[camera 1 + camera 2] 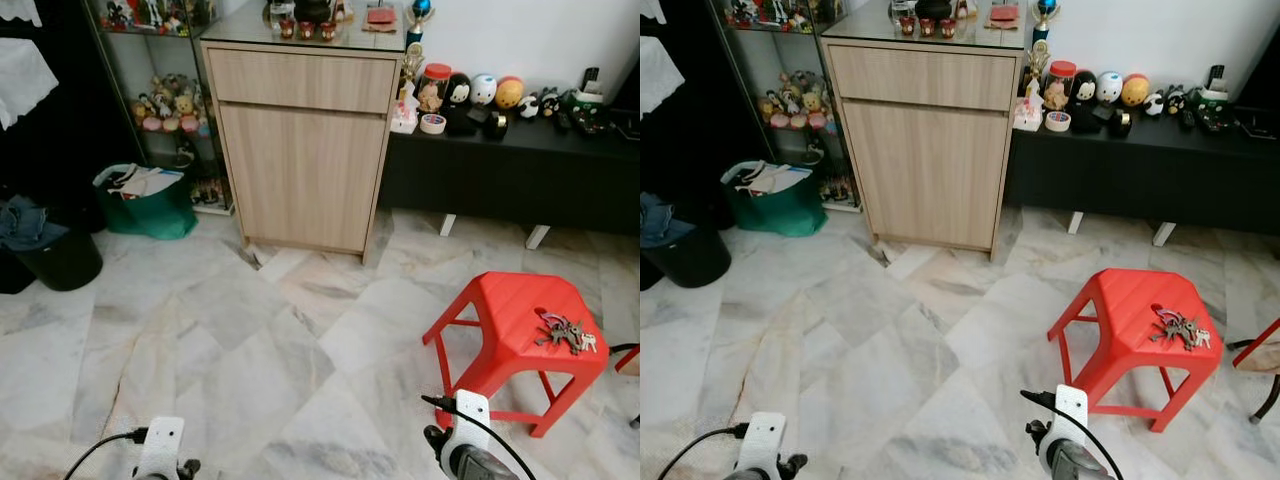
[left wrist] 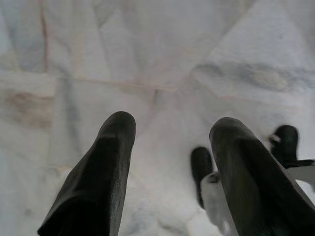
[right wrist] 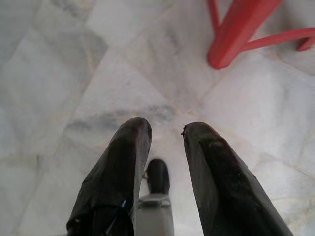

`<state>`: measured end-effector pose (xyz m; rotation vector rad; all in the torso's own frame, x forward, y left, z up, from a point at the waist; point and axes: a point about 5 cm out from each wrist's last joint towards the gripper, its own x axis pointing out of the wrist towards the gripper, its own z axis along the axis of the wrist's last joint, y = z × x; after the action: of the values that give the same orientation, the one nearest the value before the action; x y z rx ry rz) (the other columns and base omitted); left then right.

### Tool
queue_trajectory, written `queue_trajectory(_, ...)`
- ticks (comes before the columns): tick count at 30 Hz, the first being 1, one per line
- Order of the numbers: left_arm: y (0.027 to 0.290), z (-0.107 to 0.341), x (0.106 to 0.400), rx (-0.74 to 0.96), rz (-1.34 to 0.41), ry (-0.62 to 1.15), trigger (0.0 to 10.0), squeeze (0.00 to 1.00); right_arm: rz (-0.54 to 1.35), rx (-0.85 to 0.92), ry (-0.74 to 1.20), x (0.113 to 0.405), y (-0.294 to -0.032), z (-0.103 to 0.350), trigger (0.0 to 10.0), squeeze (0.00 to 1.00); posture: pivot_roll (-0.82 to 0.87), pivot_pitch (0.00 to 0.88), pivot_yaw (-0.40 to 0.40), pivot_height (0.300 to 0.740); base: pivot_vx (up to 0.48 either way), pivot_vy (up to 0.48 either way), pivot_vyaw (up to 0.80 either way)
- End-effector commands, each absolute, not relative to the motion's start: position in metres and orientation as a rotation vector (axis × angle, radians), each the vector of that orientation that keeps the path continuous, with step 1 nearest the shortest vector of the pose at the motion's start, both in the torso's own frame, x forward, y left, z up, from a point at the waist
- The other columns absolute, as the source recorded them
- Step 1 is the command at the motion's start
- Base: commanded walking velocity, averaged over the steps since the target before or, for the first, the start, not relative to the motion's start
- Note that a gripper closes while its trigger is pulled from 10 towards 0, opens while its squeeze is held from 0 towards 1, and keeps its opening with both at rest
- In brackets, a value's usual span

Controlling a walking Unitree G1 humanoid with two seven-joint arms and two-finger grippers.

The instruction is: Hang keys on a hook

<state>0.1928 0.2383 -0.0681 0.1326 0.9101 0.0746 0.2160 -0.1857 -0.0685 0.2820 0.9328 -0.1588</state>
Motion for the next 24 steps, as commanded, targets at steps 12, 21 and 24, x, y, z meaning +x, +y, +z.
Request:
queue_trajectory(12,0.2354,-0.0709,0.1889,0.129,0.067,0.921,10.0,0.0,-0.195,0.273,0.923,0.2127,-0.1955,-0.069,10.0,0.0,0.04,0.0,-0.027,0.74,0.0,-0.281,-0.37)
queue_trajectory(21,0.2349,-0.0702,0.1897,0.128,0.056,0.91,10.0,0.0,-0.229,0.287,0.913,0.2124,-0.1958,-0.0691,10.0,0.0,0.04,0.0,-0.021,0.74,0.0,-0.284,0.0)
queue_trajectory(24,0.2343,-0.0701,0.1901,0.126,0.054,0.904,10.0,0.0,-0.217,0.281,0.915,0.2125,-0.1958,-0.069,10.0,0.0,0.05,0.0,-0.025,0.74,0.0,-0.282,0.0)
